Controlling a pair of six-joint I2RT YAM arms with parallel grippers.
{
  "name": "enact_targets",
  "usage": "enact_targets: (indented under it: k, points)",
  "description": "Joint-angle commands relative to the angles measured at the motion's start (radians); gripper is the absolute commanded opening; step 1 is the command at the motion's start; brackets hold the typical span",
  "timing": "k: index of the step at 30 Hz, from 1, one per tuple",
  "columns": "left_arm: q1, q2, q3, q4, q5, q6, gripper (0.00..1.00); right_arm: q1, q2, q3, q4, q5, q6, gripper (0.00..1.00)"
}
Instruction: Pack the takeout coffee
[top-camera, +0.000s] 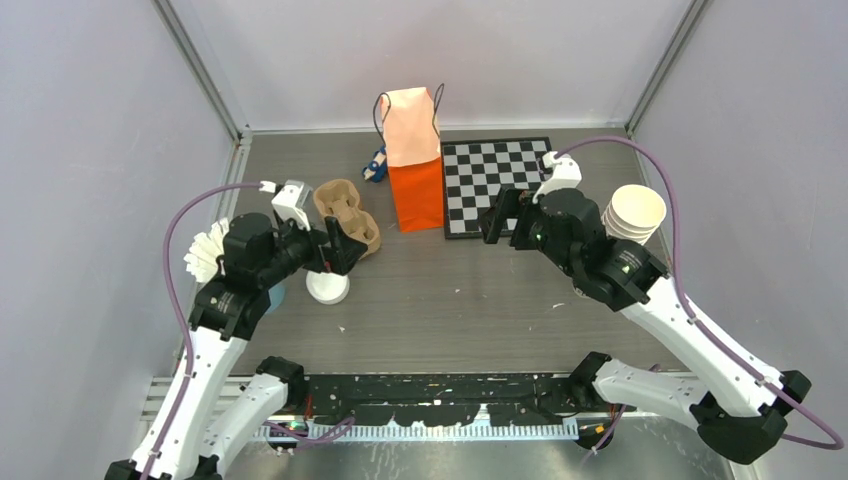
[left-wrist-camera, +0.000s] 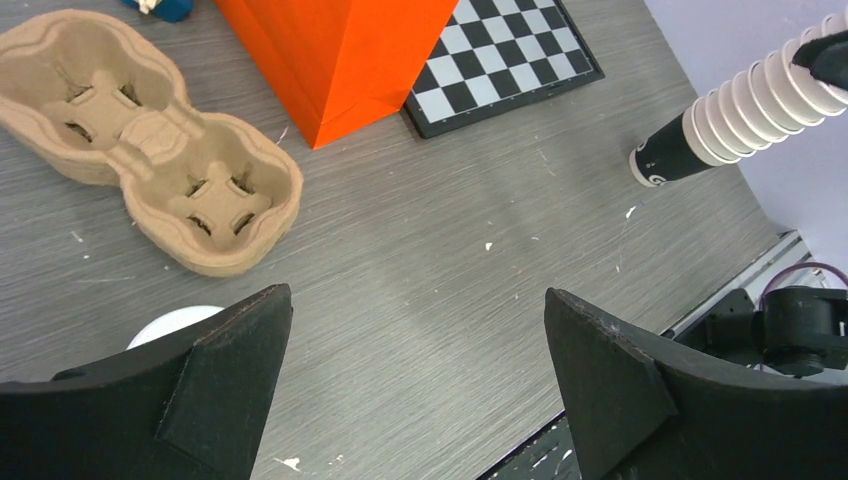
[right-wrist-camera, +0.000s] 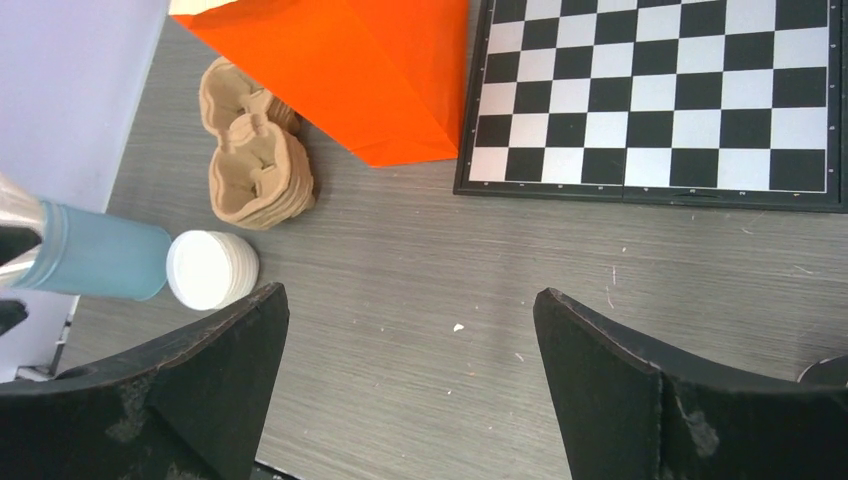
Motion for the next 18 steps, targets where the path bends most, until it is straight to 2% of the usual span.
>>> enact_targets:
  k: [1,11,18]
  points:
    - [-0.003,-0.049,-0.036,-0.001,-0.037,0.034,0.99,0.005,0.076,0.045,0.08,0.063,0.012,0.96]
    - [-0.003,-0.072,-0.093,-0.005,-0.018,0.029,0.98,0.004,0.37,0.256,0.133,0.053,-0.032,0.93]
    - [-0.005,-0.097,-0.11,-0.012,-0.029,0.035,0.97,0.004,0.491,0.385,0.111,0.018,-0.066,0.83]
